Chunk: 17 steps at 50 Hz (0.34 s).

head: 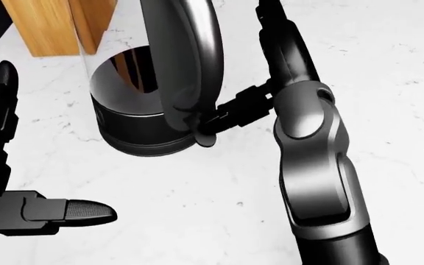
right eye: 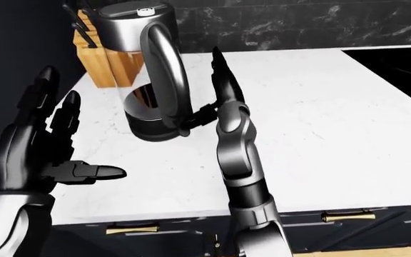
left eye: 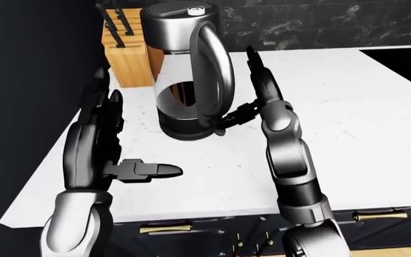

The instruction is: Press down the lever to turn on the electric kettle.

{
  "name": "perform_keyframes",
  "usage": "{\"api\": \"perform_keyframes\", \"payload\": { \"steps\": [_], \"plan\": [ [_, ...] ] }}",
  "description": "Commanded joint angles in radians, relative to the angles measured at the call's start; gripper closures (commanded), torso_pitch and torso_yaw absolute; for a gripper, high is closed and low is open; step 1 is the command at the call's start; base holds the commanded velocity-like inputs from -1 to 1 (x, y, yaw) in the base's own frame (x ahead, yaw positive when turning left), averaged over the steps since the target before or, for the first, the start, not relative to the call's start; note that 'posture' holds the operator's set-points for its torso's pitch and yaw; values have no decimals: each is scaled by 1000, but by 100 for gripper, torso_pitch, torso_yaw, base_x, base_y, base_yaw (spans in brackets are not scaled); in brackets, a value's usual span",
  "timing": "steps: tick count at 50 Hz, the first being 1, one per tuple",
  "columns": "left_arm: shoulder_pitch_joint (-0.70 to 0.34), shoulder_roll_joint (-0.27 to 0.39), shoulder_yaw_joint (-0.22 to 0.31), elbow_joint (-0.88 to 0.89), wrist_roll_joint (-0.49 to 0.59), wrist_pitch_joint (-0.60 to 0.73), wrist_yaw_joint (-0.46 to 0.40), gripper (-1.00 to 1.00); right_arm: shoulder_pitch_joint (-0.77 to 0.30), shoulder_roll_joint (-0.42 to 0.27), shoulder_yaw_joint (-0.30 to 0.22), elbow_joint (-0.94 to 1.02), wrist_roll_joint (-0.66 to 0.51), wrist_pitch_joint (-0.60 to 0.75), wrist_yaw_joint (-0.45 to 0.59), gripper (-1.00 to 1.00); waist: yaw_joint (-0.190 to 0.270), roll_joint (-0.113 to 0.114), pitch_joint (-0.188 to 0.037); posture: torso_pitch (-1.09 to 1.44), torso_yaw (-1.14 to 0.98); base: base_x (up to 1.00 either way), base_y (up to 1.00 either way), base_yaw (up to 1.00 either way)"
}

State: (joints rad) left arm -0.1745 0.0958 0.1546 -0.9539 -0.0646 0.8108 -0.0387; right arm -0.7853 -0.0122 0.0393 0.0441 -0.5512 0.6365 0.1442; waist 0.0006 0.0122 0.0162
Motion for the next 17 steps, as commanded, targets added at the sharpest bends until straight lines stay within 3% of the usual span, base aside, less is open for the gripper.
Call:
{"api": "perform_keyframes", "payload": {
  "steps": [1, 17],
  "plan": [
    [-17, 5, 2, -27, 0, -31, 1, -100, -18, -6, 4, -7, -21, -18, -13, -100, 1, 2, -15, 0, 0, 0, 0, 0],
    [-3, 1, 1, -22, 3, -48, -2, -100, 8, -6, 5, 29, -27, -47, -21, -100, 2, 2, -19, 0, 0, 0, 0, 0]
  ]
}}
